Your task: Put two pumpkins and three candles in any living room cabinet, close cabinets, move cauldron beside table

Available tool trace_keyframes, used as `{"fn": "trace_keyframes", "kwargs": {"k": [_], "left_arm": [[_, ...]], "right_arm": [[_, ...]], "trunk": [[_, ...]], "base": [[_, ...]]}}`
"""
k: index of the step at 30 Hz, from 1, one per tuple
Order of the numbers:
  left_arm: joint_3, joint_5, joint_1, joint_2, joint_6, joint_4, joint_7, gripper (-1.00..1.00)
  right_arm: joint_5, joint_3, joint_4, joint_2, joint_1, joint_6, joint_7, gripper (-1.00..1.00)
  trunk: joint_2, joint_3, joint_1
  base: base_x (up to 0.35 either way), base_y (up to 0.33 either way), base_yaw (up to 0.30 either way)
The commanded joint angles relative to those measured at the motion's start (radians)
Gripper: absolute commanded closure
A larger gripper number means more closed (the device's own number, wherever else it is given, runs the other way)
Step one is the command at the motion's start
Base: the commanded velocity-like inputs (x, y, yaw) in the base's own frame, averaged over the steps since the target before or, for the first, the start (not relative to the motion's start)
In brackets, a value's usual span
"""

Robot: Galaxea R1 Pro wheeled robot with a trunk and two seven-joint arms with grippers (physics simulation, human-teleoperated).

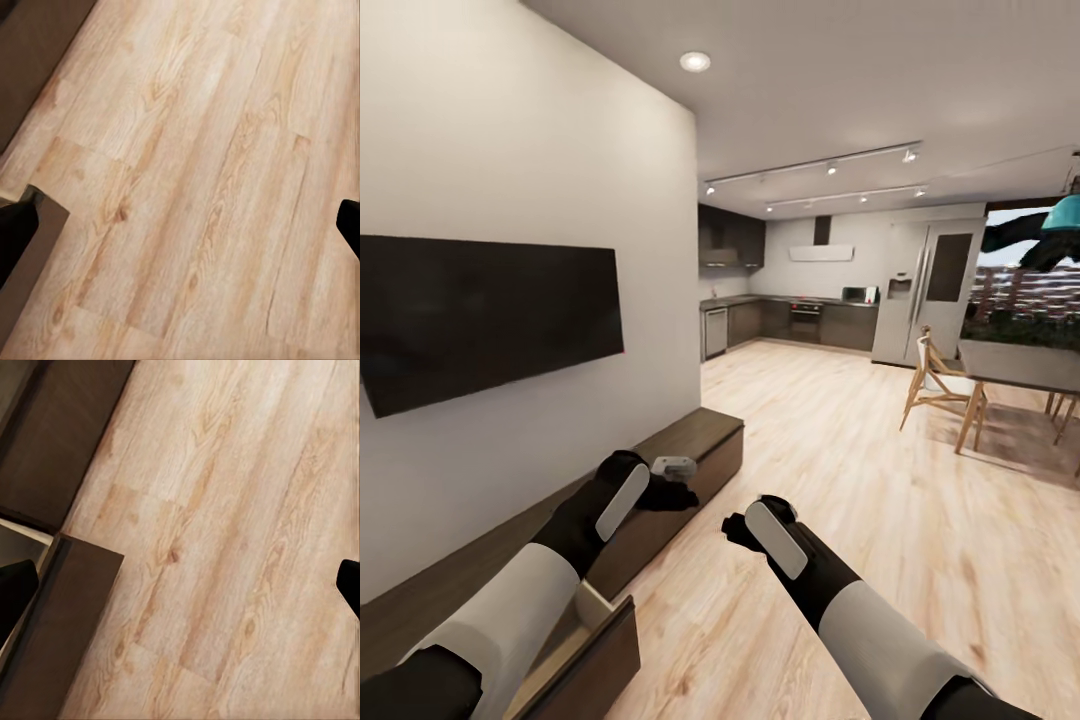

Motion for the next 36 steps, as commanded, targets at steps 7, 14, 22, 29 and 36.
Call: {"fn": "trace_keyframes", "kwargs": {"k": [7, 14, 22, 29, 36], "left_arm": [[-0.002, 0.011, -0.001, 0.001, 0.003, -0.001, 0.01, -1.0], [-0.002, 0.011, -0.001, 0.001, 0.003, -0.001, 0.01, -1.0], [-0.002, 0.011, -0.001, 0.001, 0.002, 0.003, 0.01, -1.0], [-0.002, 0.011, -0.001, 0.001, 0.001, 0.011, 0.012, -1.0], [-0.002, 0.011, -0.001, 0.001, -0.001, 0.02, 0.009, -1.0]], "right_arm": [[-0.006, 0.001, 0.001, 0.0, -0.001, 0.003, -0.007, -1.0], [-0.006, 0.0, 0.002, 0.0, -0.001, 0.004, -0.007, -1.0], [-0.006, -0.003, 0.002, 0.0, 0.0, 0.004, -0.008, -1.0], [-0.011, -0.011, 0.003, -0.025, 0.003, 0.004, -0.008, -1.0], [-0.007, -0.009, 0.02, -0.061, 0.01, -0.005, -0.007, -1.0]], "trunk": [[0.048, 0.027, -0.027], [0.097, 0.055, -0.054], [0.146, 0.083, -0.081], [0.146, 0.09, -0.081], [0.146, 0.095, -0.081]], "base": [[0.0, 0.0, -0.249], [0.0, 0.0, -0.249], [0.0, 0.0, -0.25], [0.0, 0.0, -0.25], [0.0, 0.0, -0.255]]}}
